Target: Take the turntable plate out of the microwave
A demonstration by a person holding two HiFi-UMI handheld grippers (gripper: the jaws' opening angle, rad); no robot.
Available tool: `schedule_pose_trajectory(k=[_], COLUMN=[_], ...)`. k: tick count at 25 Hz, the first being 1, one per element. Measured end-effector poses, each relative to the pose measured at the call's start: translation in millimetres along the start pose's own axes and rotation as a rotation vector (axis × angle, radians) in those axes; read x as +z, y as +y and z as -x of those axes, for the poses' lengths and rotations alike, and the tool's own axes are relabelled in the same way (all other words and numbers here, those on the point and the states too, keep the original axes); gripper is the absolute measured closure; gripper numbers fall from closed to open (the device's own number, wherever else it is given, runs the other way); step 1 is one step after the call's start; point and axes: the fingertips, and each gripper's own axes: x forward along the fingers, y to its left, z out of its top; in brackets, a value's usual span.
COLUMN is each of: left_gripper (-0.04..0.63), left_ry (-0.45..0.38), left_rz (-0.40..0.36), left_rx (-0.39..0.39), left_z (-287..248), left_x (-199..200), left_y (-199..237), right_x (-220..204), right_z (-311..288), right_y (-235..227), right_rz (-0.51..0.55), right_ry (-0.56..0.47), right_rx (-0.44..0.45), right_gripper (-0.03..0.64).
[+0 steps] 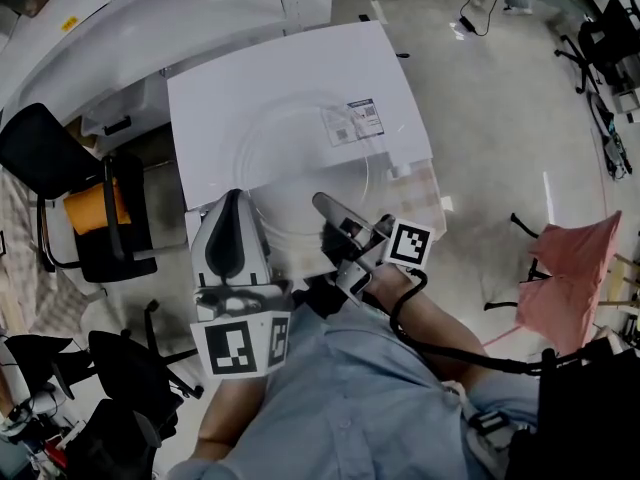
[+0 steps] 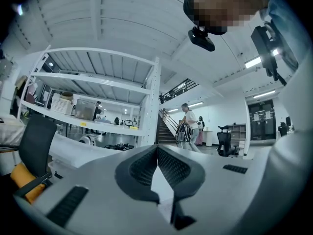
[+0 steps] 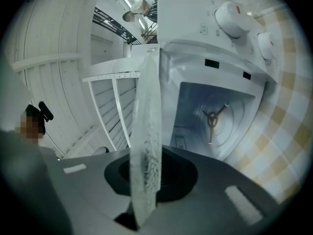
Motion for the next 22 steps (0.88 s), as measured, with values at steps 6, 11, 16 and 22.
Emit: schedule_pose_trajectory(k=[6,11,16,22], left_gripper=[0.587,0.588,0.588,0.587], left_ry=[0.005,0.007,0.012,0.019], left_rz=[0.004,0.007,0.013,0.017], left_rx=[0.013,0.011,0.005,-0.006], left_z=[-8.2,-10.1,-11.8,-13.2], left_x=[-3.7,-4.8,-7.8,-10.8], left_y=[5.3,5.4,6.4,6.2], right_x=[12.7,20.6,20.9,21.9], right_z=[-20.9,-30.6,-31.9,-29.7], right_y=[-3.2,-2.4,2.6,0.2], right_rz=[-0.016,-0.029,0.033,0.103], right_ry=[-0.013,-0.04,-0.023,-0.004], right_rx=[-0.007,-0.048,-0.087,-0.147], right_gripper=[0.588,0.586,0.552,0.552])
